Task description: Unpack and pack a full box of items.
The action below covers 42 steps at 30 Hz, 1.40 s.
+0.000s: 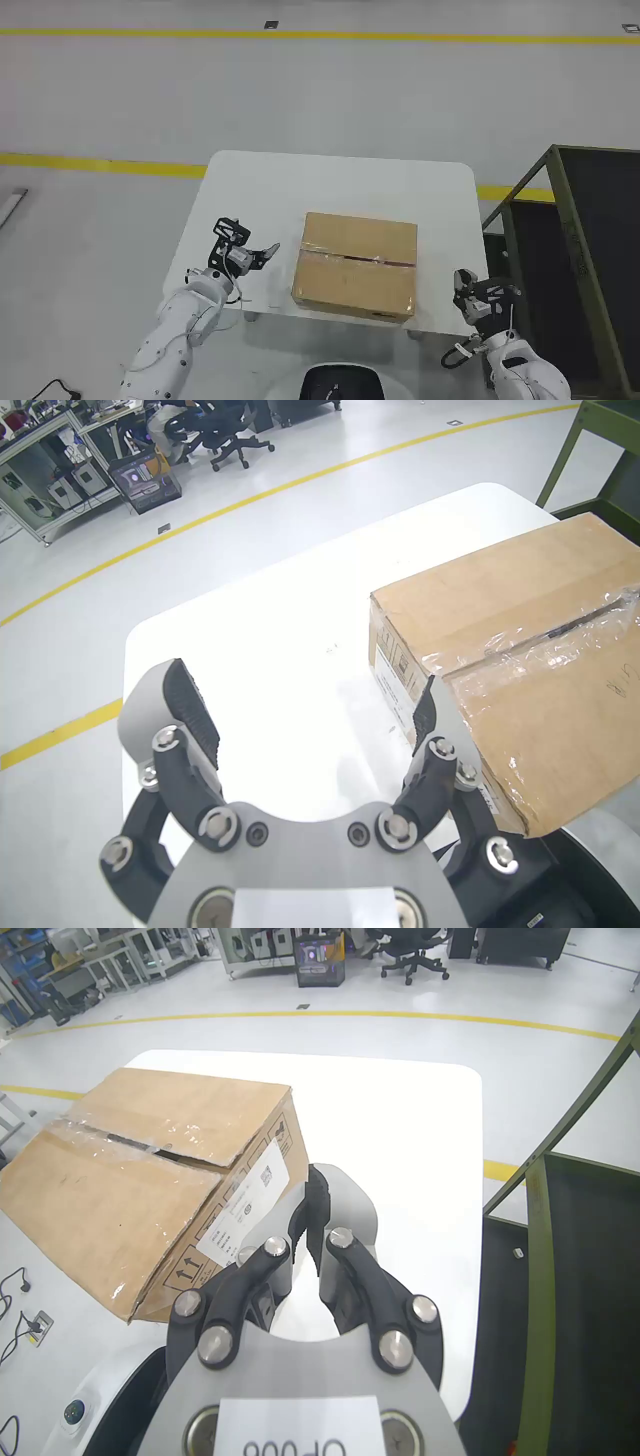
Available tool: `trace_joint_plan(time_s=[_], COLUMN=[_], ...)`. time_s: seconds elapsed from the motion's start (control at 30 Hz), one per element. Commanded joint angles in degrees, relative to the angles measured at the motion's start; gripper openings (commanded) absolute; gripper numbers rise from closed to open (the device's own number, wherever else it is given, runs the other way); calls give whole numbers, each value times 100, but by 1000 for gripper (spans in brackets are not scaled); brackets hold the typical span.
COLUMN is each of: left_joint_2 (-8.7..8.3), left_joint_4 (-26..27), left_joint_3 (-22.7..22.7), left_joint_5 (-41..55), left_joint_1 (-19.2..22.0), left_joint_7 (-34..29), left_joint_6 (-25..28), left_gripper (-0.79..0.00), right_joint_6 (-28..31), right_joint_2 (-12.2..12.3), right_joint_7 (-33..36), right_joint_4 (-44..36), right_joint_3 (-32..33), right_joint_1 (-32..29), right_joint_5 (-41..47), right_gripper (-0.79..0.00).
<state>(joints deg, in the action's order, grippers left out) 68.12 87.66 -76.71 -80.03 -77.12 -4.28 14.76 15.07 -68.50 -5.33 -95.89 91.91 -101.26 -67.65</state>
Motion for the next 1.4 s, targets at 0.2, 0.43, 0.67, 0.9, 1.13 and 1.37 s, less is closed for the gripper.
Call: trace_joint_plan(time_s=[0.2,0.43,0.67,0.9,1.13,1.37], left_joint_2=[0,0,0,0,0,0], left_joint_4=[0,0,0,0,0,0], left_joint_3=[0,0,0,0,0,0], left_joint_5=[0,0,0,0,0,0], left_joint_1=[0,0,0,0,0,0], left_joint_7=[0,0,0,0,0,0], left_joint_6=[0,0,0,0,0,0], left_gripper=[0,0,0,0,0,0], right_joint_6=[-2,73,82,315,356,443], right_joint_2=[-2,-30,-111,-183,-242,-306], right_joint_7=[27,18,-161,-224,-254,-280], right_joint_4=[18,436,1201,1657,1975,2277], right_joint_3=[-17,-296,-771,-1127,-1469,-1783], right_joint_1=[9,253,642,1008,1379,1719], right_joint_5=[18,-8,153,480,391,378], right_gripper=[-785,-785,-785,-785,-785,-785])
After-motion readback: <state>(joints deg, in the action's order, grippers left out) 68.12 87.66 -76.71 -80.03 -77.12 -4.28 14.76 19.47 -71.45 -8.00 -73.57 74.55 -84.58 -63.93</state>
